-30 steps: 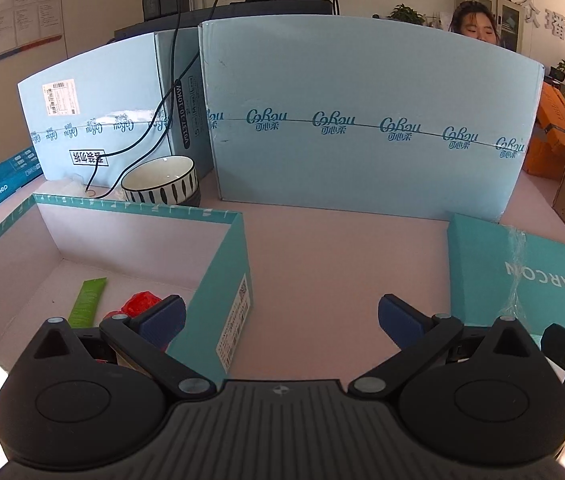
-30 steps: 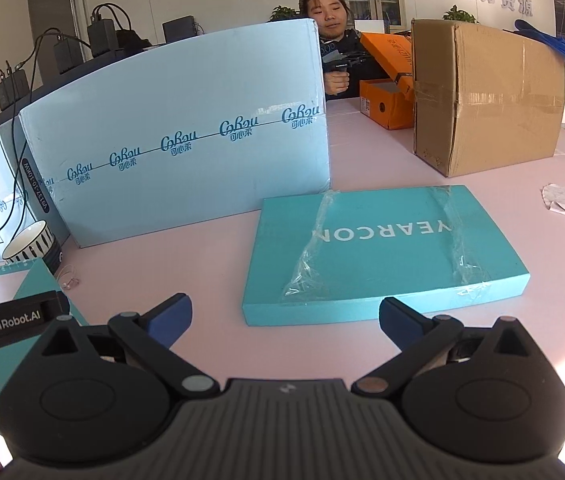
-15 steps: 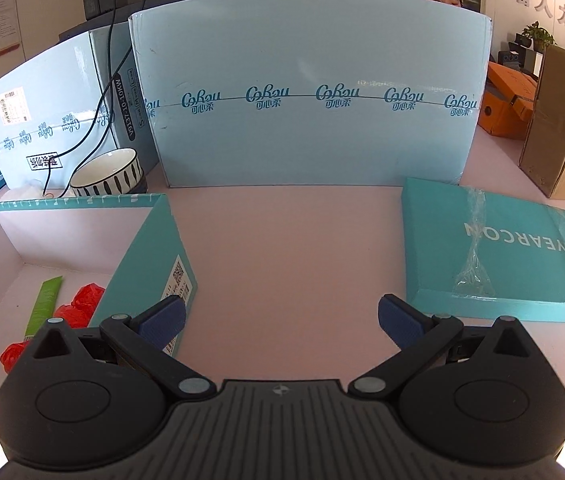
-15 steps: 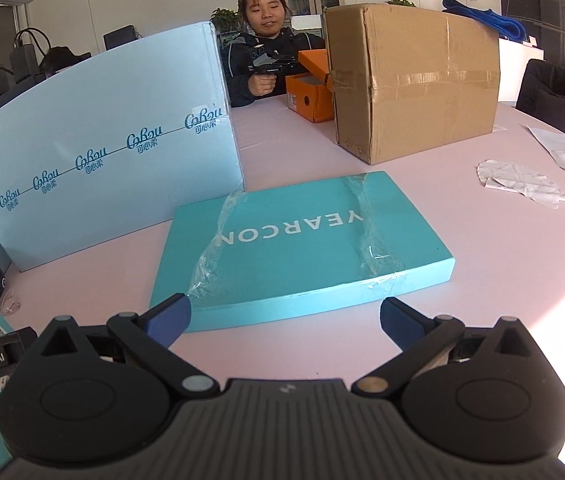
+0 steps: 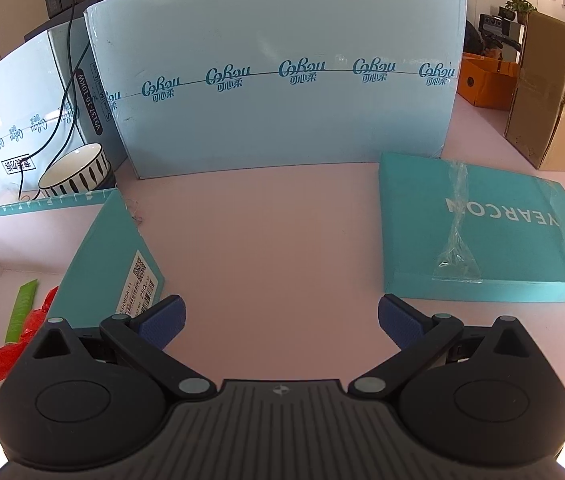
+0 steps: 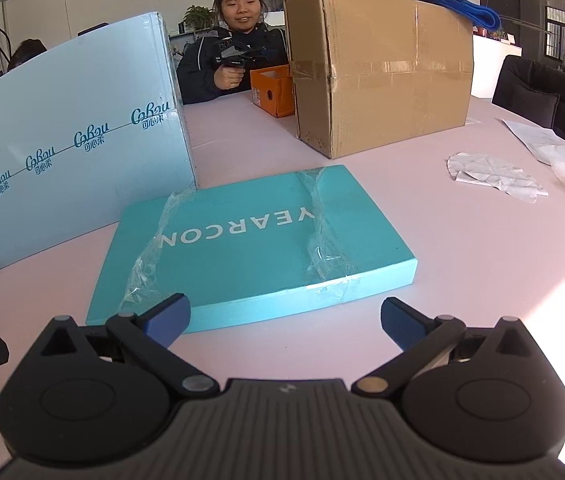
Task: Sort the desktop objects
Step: 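Move both grippers over the teal YEARCON package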
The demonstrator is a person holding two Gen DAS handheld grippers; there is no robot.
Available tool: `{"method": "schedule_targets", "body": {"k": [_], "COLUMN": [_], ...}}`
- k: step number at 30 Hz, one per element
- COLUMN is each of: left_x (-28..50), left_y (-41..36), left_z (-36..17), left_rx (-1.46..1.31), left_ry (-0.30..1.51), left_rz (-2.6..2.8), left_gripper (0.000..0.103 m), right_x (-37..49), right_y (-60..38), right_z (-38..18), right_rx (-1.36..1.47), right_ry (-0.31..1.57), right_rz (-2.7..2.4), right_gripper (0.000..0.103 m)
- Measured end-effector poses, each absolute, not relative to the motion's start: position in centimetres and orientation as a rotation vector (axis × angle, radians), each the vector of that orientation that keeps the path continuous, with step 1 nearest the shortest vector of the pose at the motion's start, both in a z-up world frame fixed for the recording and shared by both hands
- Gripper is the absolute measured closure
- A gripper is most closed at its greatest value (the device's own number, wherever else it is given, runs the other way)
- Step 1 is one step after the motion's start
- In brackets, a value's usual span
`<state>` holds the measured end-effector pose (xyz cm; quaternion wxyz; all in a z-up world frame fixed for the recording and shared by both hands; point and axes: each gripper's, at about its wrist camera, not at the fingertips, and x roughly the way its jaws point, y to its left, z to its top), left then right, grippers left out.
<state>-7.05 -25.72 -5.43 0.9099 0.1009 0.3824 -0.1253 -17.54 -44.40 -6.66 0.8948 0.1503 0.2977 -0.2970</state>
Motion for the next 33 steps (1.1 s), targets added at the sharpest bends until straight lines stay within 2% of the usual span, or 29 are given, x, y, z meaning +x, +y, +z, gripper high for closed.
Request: {"method": "schedule_targets", "body": {"k": [20,26,33], "left_x": [-5.0,-2.3,-0.8], "left_y": [-29.1,-31.1,-33.5], "left_z": [-7.0,-7.3,-7.4], "left_rx": [0.218,0.177,0.167], "left_ry": [0.862,0.933,0.902], "left_rz": [-0.264,-0.245,-0.263], "left_gripper": [0.000,0.000,0.000], "right_x": [-15.3,-13.8,-12.2], "right_y": [-46.5,-47.4,-48.6], "right_z": [-6.8,-6.7,-7.3], "right_rx": [0.216,0.131,0.070], "right_ry": [0.550,0.580,0.624], "right_rz": [-0.618,-0.619,-0.648], "right_gripper": [0.000,0.000,0.000]}}
